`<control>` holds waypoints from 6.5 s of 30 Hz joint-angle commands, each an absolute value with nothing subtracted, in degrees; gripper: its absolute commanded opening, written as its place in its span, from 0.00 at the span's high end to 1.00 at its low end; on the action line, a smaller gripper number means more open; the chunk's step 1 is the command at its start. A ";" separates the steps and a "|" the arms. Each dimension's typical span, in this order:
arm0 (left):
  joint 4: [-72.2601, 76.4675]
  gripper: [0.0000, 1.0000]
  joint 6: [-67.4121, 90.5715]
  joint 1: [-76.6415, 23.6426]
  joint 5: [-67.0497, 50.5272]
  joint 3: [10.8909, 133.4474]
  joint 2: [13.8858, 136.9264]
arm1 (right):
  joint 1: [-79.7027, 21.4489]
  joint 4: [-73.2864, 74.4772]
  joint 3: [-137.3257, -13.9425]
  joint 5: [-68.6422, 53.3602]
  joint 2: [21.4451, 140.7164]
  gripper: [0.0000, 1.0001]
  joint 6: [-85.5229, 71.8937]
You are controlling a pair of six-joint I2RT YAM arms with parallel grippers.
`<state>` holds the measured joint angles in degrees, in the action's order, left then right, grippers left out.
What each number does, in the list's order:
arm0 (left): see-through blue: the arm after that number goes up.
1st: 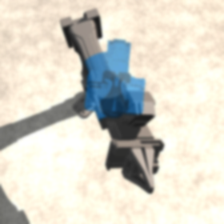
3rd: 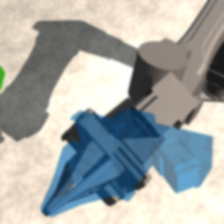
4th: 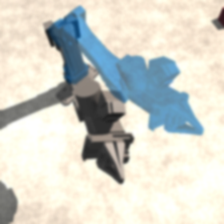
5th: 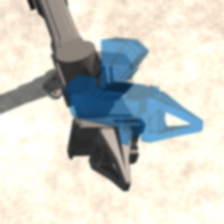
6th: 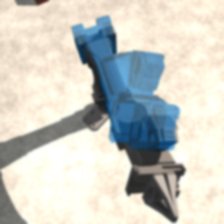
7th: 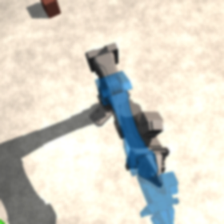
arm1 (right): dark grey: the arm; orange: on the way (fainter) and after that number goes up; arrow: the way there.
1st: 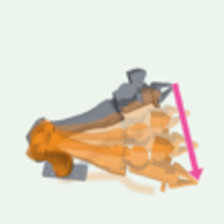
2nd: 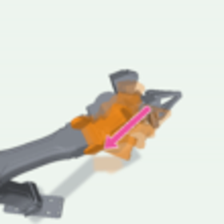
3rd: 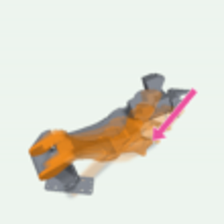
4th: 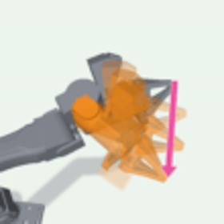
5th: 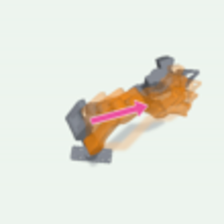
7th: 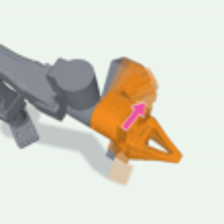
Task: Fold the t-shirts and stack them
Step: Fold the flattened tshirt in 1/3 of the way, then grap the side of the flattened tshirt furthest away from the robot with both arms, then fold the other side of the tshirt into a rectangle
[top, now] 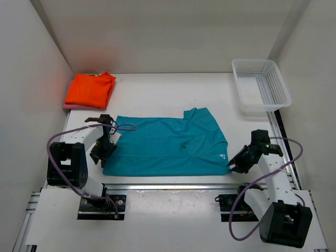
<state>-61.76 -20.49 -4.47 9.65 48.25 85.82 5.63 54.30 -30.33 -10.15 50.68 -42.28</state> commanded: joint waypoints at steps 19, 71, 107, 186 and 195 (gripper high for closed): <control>-30.07 0.45 -9.69 -3.16 -2.27 77.34 99.13 | -6.85 39.28 -104.46 -8.70 115.71 0.48 -17.58; -33.83 1.00 -22.85 -7.90 3.16 63.29 89.75 | -8.53 31.21 -63.67 -25.14 91.34 1.00 -22.06; -34.61 0.56 -25.93 -14.33 14.95 42.63 69.97 | -10.28 25.66 -41.13 -26.64 71.02 0.75 -20.57; -33.75 0.32 -9.93 -51.41 -21.79 80.33 105.73 | -16.86 17.83 -38.85 -26.72 85.09 1.00 -20.30; -34.36 0.30 -12.82 -53.44 -19.96 78.75 108.10 | -17.59 20.30 -30.42 -28.21 69.37 1.00 -24.09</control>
